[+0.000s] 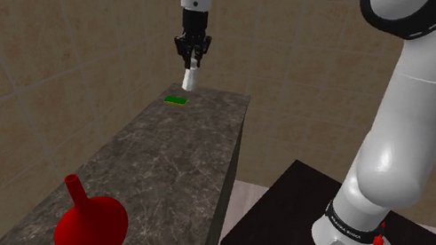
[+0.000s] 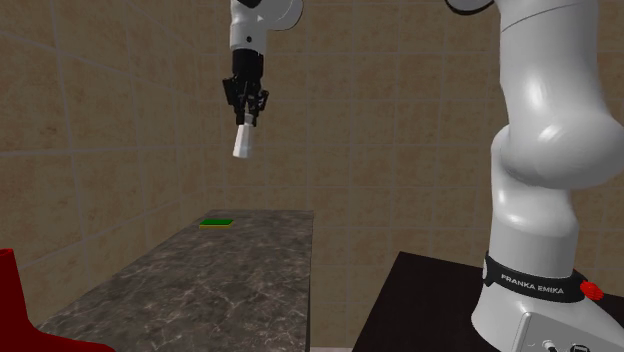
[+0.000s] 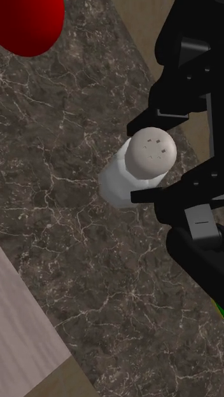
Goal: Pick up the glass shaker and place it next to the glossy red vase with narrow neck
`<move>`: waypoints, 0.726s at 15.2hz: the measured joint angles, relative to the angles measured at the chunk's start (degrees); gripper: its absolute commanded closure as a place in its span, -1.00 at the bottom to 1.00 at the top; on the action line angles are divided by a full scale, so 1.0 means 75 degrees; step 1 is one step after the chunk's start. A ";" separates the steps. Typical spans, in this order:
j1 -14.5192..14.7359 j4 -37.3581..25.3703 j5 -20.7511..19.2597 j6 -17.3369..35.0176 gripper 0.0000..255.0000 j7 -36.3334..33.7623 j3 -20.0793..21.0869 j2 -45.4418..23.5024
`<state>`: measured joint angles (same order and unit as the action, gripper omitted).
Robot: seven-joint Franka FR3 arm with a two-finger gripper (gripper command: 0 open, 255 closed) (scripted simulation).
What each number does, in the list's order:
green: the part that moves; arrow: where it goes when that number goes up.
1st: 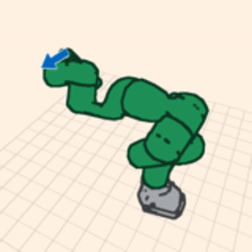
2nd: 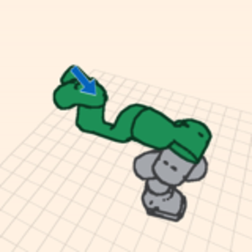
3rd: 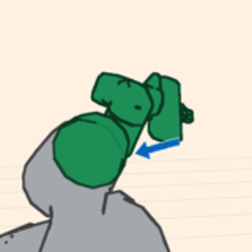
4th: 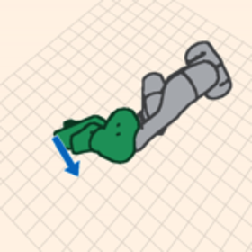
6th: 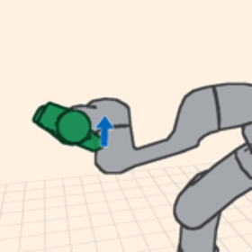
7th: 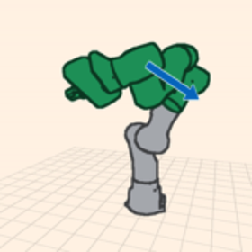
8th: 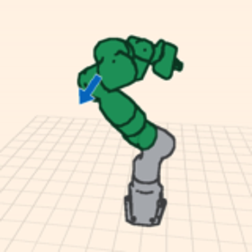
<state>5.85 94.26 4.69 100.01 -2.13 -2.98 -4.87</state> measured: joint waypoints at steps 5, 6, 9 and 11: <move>0.0457 0.0670 -0.0050 0.0192 1.00 -0.0855 0.0406 0.0539; 0.0551 0.0837 -0.0056 0.0266 1.00 -0.1036 0.0496 0.0649; 0.0825 0.1042 -0.0062 0.0348 1.00 -0.1581 0.0772 0.0809; 0.0993 0.1129 -0.0065 0.0419 1.00 -0.1922 0.0948 0.0849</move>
<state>13.30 102.73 4.20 103.15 -16.55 4.13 1.50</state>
